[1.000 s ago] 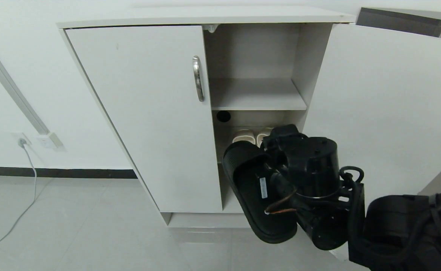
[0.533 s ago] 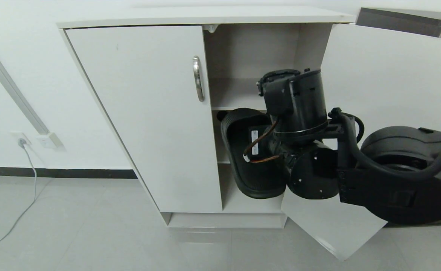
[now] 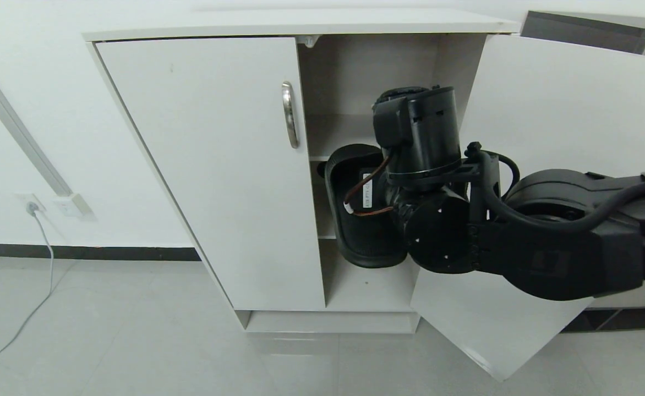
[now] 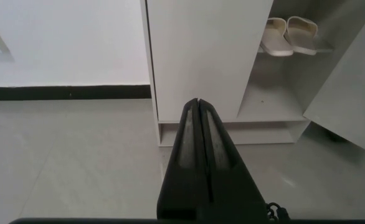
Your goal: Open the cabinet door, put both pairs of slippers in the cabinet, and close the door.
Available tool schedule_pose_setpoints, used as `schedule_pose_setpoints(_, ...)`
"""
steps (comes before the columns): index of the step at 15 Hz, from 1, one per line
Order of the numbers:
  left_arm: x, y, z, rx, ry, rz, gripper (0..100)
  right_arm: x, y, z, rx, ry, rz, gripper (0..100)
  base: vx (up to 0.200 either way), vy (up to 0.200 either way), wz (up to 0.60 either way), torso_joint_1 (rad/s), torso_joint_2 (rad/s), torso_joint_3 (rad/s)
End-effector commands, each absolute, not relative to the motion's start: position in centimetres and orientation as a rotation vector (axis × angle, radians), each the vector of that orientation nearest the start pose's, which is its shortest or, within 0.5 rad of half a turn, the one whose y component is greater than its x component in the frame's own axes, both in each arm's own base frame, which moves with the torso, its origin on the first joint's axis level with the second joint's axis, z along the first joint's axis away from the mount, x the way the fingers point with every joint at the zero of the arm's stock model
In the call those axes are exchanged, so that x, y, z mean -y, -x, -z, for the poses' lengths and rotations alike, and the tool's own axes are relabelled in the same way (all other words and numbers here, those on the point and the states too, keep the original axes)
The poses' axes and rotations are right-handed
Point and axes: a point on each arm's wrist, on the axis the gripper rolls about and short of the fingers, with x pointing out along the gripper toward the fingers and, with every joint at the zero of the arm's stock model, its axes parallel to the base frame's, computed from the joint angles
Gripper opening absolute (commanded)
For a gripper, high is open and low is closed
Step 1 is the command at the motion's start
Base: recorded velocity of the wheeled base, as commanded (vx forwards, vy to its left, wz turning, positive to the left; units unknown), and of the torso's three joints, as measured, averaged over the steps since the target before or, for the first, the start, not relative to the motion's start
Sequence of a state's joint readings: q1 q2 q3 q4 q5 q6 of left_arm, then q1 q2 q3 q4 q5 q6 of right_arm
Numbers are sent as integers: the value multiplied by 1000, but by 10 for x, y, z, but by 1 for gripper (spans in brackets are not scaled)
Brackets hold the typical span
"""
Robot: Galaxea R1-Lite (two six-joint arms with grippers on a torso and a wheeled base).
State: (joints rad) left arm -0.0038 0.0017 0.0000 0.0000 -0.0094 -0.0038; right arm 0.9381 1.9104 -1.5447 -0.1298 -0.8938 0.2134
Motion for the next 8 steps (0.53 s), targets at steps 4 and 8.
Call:
schedule_pose_setpoints(4, 0, 23, -76, -2, 5, 14, 0, -297, -240, -263, -159, -11, -27, 0, 0, 0, 0, 0, 0, 0)
schedule_pose_setpoints(8, 0, 23, -76, -2, 5, 14, 0, -297, -239, -262, -161, -7, -27, 0, 200, 0, 0, -4, 5, 4)
